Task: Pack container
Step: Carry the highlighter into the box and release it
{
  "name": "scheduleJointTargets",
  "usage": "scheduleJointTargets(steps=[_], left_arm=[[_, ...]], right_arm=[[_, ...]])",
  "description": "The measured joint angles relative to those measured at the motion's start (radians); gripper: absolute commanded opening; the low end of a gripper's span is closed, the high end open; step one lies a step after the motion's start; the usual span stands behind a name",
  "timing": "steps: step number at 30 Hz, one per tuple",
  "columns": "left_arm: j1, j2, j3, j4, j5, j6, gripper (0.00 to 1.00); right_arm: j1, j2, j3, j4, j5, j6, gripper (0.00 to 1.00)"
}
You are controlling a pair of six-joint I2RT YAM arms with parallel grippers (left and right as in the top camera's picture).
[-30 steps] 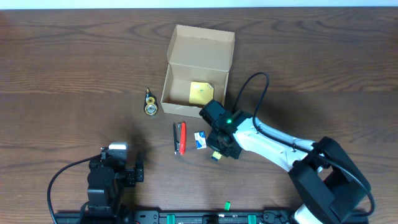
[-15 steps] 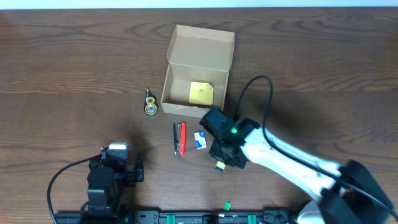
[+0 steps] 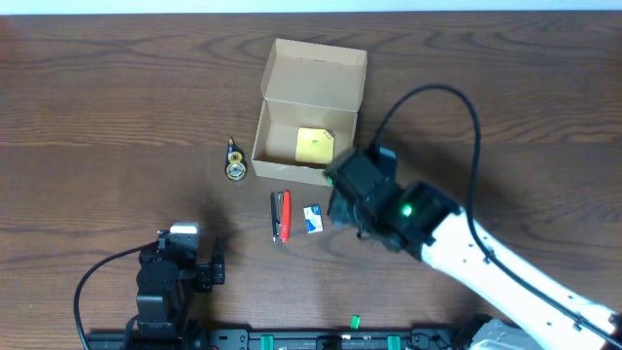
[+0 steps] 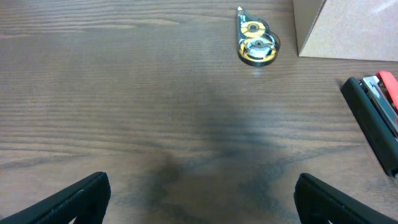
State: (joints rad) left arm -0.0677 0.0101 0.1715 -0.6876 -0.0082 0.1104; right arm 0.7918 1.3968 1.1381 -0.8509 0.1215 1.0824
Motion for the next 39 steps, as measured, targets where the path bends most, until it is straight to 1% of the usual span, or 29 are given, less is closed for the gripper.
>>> scheduleJointTargets(steps=[8,13,18,27,39], left_arm=[[0.0,0.0,0.0,0.0,0.0,0.0,0.95],[0.0,0.0,0.0,0.0,0.0,0.0,0.95],[0.0,0.0,0.0,0.0,0.0,0.0,0.95],[0.0,0.0,0.0,0.0,0.0,0.0,0.95],[0.0,0.0,0.0,0.0,0.0,0.0,0.95]], right_arm=[[-0.135,0.195,0.175,0.007,0.023,-0.171,0.01],[-0.159,0.307,0.281,0.022,0.03,-0.263,0.01],[-0.159,0.393,0.355,0.029,0.027,-0.311,0.01],[-0.159,0.504,0.37,0.027,0.013,-0.344,0.01],[-0.16,0.512,0.37,-0.022,0.011,-0.365,0.01]])
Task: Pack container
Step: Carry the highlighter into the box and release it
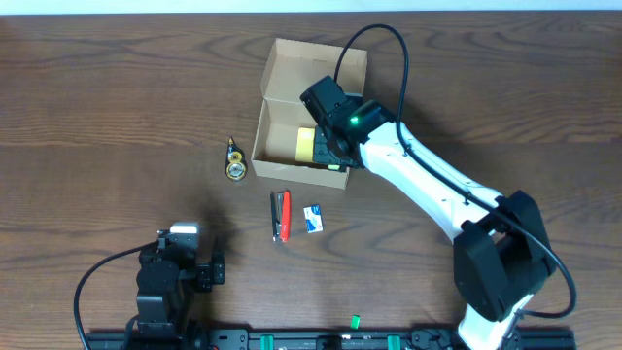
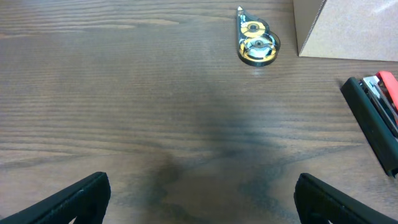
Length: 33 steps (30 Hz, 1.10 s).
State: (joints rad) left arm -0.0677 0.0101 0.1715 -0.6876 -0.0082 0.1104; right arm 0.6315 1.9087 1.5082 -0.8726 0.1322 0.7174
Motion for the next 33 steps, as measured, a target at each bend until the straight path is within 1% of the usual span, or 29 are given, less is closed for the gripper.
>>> scheduleJointTargets(steps=[28,31,33], left_arm=[[0.0,0.0,0.0,0.0,0.0,0.0,0.95],[0.0,0.0,0.0,0.0,0.0,0.0,0.95],[0.0,0.0,0.0,0.0,0.0,0.0,0.95]], right_arm=[[-0.039,0.0,0.0,-0.046,0.044,-0.049,0.02],[-0.039,0.0,0.0,-0.046,0.042,-0.05,0.3],[-0.039,0.0,0.0,-0.045,0.04,-0.048,0.42]])
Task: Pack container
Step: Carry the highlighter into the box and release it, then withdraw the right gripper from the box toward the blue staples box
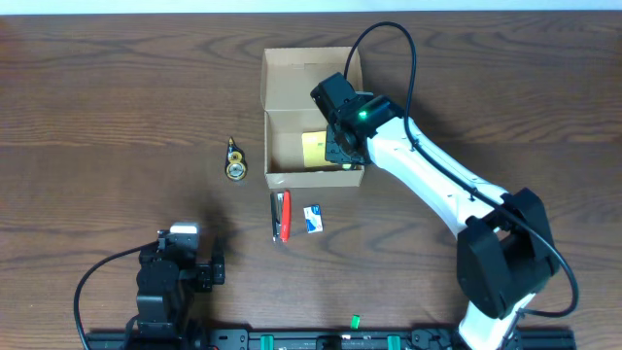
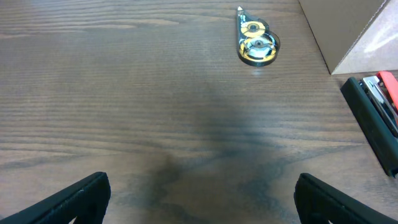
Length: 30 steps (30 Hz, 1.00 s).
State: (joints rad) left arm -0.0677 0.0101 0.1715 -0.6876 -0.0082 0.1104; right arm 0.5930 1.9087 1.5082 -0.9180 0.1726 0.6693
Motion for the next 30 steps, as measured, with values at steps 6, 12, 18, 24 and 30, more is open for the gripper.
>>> scheduleJointTargets(steps=[6,12,18,24,30], left_arm=[[0.0,0.0,0.0,0.0,0.0,0.0,0.95],[0.0,0.0,0.0,0.0,0.0,0.0,0.96],[0.0,0.0,0.0,0.0,0.0,0.0,0.96],[0.0,0.0,0.0,0.0,0.0,0.0,0.96],[0.0,0.0,0.0,0.0,0.0,0.0,0.95]], right_arm=[[0.0,0.0,0.0,0.023,-0.003,-0.028,0.57],[0.0,0.0,0.0,0.064,-0.013,-0.054,0.55],[0.0,0.0,0.0,0.112,-0.069,-0.076,0.49],[0.016,0.005,0.066,0.095,-0.091,-0.087,0.5],[0.043,0.007,0.249,-0.047,-0.095,-0.097,0.54]])
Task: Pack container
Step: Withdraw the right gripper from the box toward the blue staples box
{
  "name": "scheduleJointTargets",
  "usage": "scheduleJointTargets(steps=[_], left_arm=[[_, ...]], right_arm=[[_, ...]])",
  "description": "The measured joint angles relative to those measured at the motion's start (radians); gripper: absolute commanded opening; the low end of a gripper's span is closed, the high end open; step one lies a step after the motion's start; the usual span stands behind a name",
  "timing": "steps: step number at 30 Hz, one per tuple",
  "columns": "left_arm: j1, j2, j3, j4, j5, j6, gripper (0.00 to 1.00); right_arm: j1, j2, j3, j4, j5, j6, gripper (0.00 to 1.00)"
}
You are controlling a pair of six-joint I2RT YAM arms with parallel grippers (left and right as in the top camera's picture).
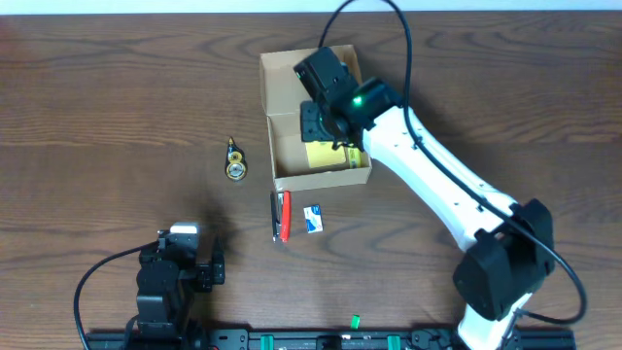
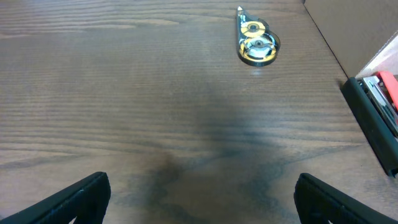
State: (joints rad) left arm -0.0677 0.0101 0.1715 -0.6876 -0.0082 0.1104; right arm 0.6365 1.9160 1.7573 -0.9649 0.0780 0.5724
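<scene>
An open cardboard box (image 1: 325,178) stands at the table's middle back, turned a little, with a yellow pad (image 1: 327,156) lying inside. My right gripper (image 1: 311,123) reaches down into the box beside the pad; its fingers are hidden under the wrist. On the table lie a yellow-and-black tape dispenser (image 1: 234,161), a red-and-black stapler (image 1: 281,215) and a small blue-and-white packet (image 1: 313,218). My left gripper (image 2: 204,200) stands open low over bare wood at the front left, with the dispenser (image 2: 256,45) and stapler (image 2: 374,123) ahead of it.
The box's flap (image 1: 290,74) stands open at the back left. A corner of the box (image 2: 360,28) shows at the left wrist view's top right. The right arm (image 1: 437,185) crosses the table diagonally from the front right. A black rail (image 1: 321,340) runs along the front edge.
The box has turned further counter-clockwise and shifted slightly toward the front right. My right gripper now sits further left and back inside it. The left arm and loose items are unchanged.
First my right gripper hung by the box's front right corner, the box skewed clockwise. Then it was down inside the box at the right. Later the box stood square with the gripper inside; now it is turned the other way. The left arm stayed still throughout.
</scene>
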Motion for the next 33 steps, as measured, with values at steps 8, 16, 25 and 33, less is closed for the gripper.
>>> scheduleJointTargets(steps=[8,16,25,33], left_arm=[[0.0,0.0,0.0,0.0,0.0,0.0,0.95],[0.0,0.0,0.0,0.0,0.0,0.0,0.95],[0.0,0.0,0.0,0.0,0.0,0.0,0.95],[0.0,0.0,0.0,0.0,0.0,0.0,0.95]], right_arm=[[0.002,-0.003,0.082,-0.243,0.001,0.036,0.99],[0.062,-0.046,0.082,-0.418,0.05,0.099,0.99],[0.225,-0.147,0.009,-0.454,0.097,0.211,0.99],[0.233,-0.294,-0.391,-0.273,0.09,0.276,0.99]])
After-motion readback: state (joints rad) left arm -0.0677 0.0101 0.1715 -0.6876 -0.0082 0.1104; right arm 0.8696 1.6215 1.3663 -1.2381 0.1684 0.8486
